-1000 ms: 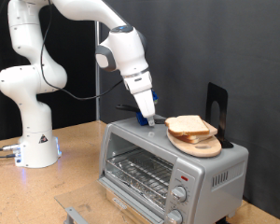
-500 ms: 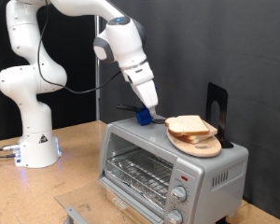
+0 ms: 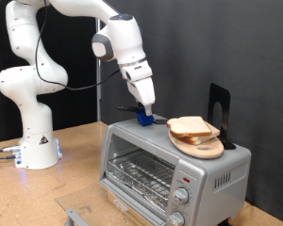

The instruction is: Make a piece of toast with the oven

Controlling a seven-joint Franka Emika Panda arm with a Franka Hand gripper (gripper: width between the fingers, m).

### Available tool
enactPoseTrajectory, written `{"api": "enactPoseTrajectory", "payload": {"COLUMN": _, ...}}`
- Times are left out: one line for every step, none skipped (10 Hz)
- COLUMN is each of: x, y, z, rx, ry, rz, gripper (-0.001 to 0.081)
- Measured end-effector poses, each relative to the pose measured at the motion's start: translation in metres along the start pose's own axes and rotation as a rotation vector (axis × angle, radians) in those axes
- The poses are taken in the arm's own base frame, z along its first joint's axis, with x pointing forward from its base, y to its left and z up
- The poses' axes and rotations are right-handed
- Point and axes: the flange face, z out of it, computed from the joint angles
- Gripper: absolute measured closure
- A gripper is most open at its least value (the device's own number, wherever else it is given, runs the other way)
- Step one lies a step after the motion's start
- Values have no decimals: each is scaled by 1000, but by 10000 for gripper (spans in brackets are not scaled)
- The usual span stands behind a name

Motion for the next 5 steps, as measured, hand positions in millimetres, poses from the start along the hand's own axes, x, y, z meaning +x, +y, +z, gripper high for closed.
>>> {"api": "enactPoseTrajectory", "payload": {"x": 1, "y": 1, "z": 0, "rx": -3, "ry": 7, "rz": 1, "gripper": 0}}
{"api": "enactPoseTrajectory", "payload": {"x": 2, "y": 1, "z": 0, "rx": -4, "ry": 13, "rz": 2, "gripper": 0}}
{"api": "enactPoseTrajectory", "payload": {"x": 2, "y": 2, "z": 1, "rx": -5, "ry": 17, "rz": 3, "gripper": 0}}
{"api": "enactPoseTrajectory", "payload": {"x": 2, "y": 3, "z": 3, "rx": -4, "ry": 14, "rz": 5, "gripper": 0}}
{"api": "enactPoseTrajectory", "payload": {"x": 2, "y": 4, "z": 5, "rx": -3, "ry": 9, "rz": 9, "gripper": 0}}
